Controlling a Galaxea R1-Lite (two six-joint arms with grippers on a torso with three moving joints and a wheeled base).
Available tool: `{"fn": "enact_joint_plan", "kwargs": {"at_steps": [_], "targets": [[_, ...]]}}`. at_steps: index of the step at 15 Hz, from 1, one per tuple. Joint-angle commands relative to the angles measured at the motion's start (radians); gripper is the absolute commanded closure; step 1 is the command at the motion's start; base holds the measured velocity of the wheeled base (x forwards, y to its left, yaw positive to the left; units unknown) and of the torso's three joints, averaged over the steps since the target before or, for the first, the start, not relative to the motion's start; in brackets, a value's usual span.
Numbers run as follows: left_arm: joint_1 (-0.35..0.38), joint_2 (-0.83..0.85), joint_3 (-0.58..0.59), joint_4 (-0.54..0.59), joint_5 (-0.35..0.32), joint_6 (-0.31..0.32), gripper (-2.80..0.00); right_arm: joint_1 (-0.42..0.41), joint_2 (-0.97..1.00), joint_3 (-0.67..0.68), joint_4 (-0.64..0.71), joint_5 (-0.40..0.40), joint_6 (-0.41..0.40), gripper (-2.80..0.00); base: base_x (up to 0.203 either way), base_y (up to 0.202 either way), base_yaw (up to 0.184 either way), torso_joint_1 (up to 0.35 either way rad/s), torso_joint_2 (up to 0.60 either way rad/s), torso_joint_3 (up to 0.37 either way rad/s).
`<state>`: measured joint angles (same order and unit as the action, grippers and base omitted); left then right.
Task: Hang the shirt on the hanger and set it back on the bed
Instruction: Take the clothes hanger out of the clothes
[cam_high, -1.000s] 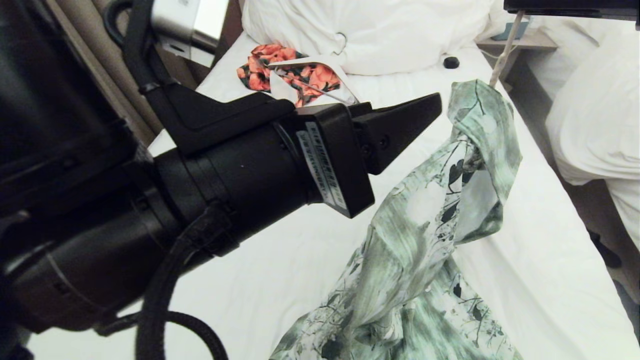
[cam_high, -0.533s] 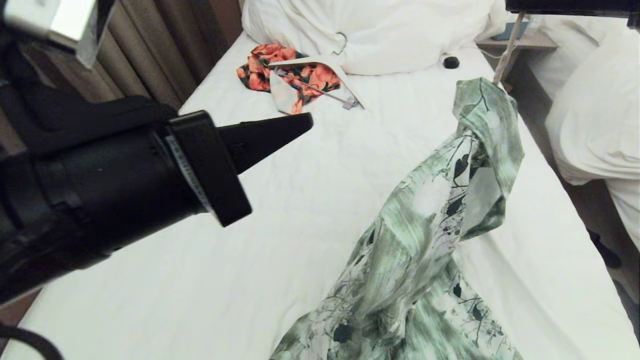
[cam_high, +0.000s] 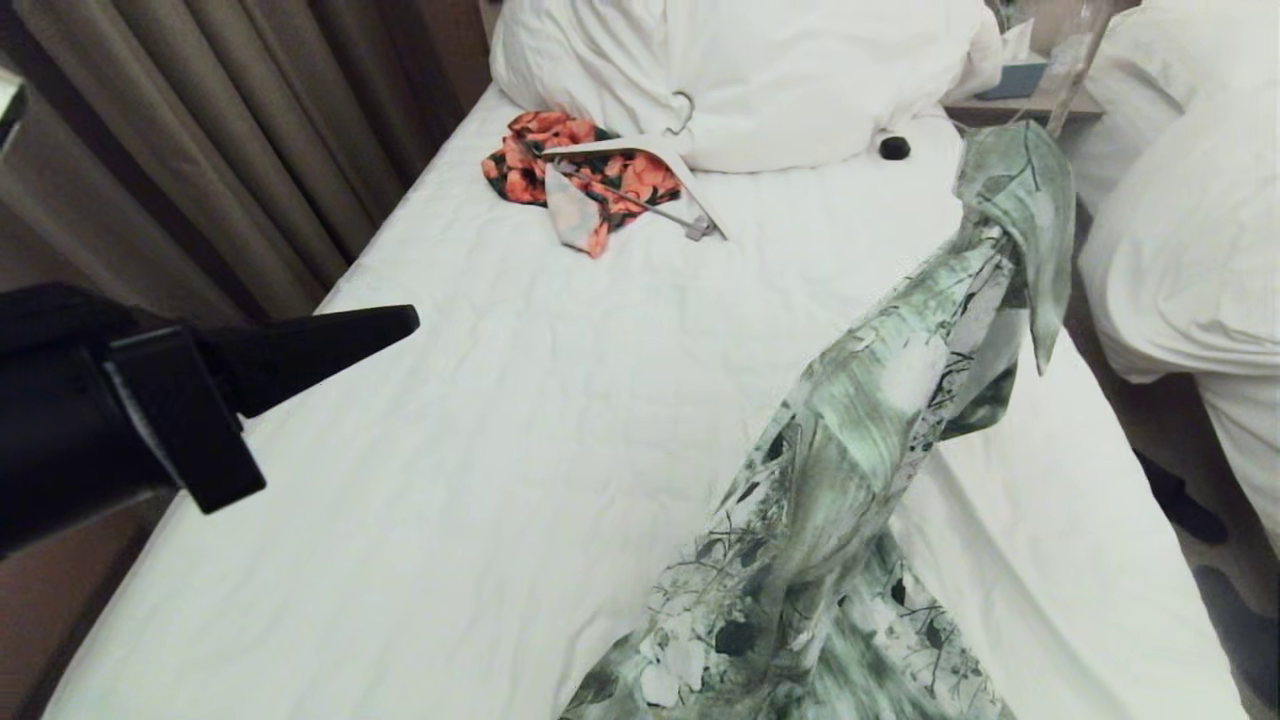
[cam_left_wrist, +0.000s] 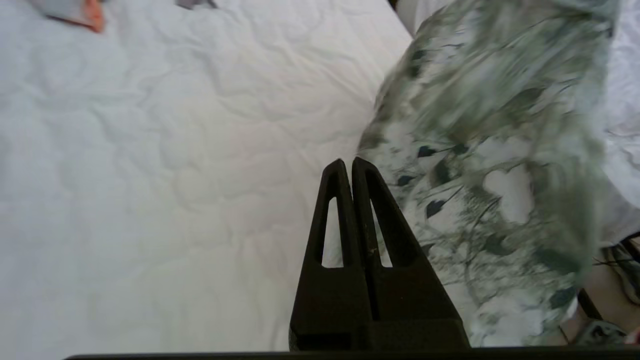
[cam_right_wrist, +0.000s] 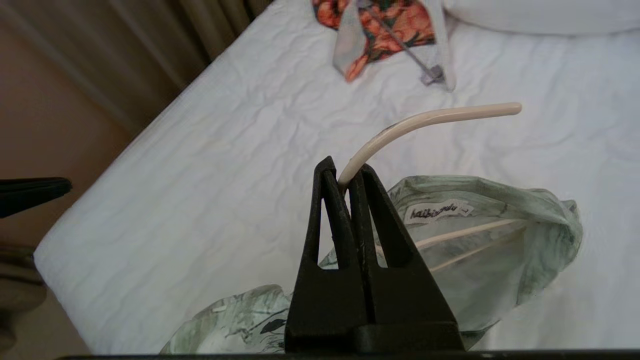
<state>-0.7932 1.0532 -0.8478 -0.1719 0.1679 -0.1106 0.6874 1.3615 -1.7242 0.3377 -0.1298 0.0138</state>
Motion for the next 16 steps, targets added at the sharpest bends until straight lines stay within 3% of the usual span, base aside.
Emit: {"fn": "enact_joint_plan", "kwargs": {"at_steps": [1,6,16], "targets": [[0.017,-0.018,0.022,-0.002,0.001,-0.001,0.00,-0.012,-0.006,0.005,0.002,-0.001,0.000,0.00,0.000,0.000,0.000,0.116,-0.48,-0.357],[0.017,-0.057,0.104,-0.010,-0.001,-0.003,0.00,-0.015,-0.009,0.002,-0.073,-0.001,-0.008,0.00,0.000,0.000,0.000,0.164,-0.52,-0.359],[0.028,-0.119,0.104,-0.009,-0.002,-0.001,0.00,-0.060,-0.004,0.002,-0.123,-0.040,-0.126,0.00,0.000,0.000,0.000,0.211,-0.57,-0.354]]}}
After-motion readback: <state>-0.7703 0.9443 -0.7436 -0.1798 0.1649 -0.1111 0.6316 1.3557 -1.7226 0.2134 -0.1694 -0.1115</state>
